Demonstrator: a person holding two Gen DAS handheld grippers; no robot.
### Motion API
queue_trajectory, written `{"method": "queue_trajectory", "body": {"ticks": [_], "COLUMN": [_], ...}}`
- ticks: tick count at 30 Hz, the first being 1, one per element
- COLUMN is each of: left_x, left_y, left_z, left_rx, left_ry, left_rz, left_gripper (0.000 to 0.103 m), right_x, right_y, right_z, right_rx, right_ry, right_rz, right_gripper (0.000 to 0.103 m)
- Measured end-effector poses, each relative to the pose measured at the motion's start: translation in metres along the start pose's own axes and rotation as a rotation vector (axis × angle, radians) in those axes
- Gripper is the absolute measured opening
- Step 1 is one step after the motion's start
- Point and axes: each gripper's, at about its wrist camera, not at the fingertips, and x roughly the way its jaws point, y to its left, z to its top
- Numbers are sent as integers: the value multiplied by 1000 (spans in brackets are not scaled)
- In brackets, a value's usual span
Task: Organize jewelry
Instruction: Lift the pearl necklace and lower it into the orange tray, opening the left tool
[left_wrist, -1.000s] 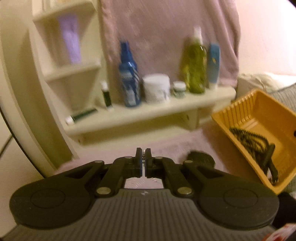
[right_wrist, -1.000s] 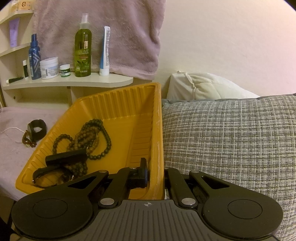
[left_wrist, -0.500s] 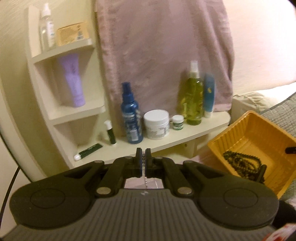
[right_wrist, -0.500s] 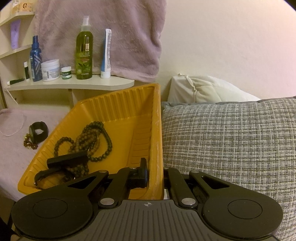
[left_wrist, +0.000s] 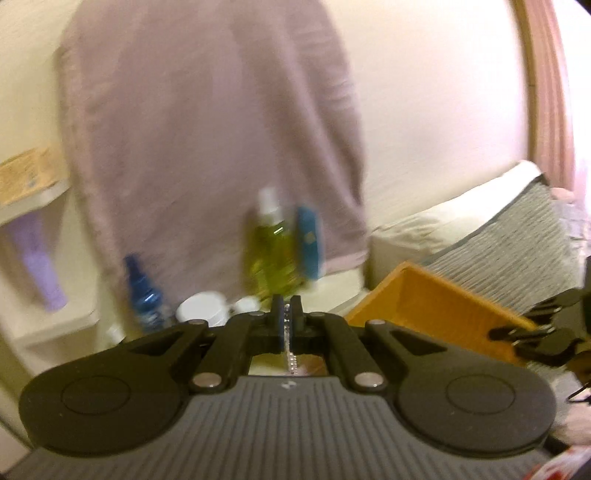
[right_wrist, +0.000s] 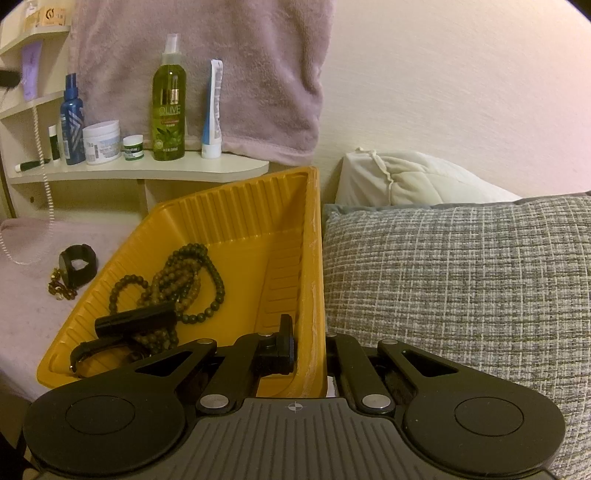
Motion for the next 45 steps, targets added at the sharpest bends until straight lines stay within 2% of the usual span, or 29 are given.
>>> {"method": "queue_trajectory", "body": {"ticks": [11,16,22,31,34,35,40,45], "left_x": [26,50,76,97,100,99,89,73], "left_y": [-66,-94,-109,-112,-109,-107,-82,-45], "left_z": [31,29,17,7,8,7,2,-18], "left_rx": [74,83,65,39,14,15,-26,-80], "left_ry": [-29,14,84,126,127,119,99,96], "left_rz": [-242,-348,-405,-403,-397,-388,-306,-158], "left_gripper": [1,1,2,3,15,15,16,17], "right_x": [-1,-1,-2,-2,-2,-2,-1,-1], "right_y": [0,1,0,-1,-1,-1,-1,0], "right_z": [0,0,-1,-2,-2,-2,-2,-2], "right_rx": [5,10,16,24,25,25,26,25], "right_ry": [-7,-6,-6,-4,-3,-3,-4,-2], "right_rz": [1,1,2,2,1,1,0,0], "right_gripper": [4,4,4,4,4,4,4,4]}}
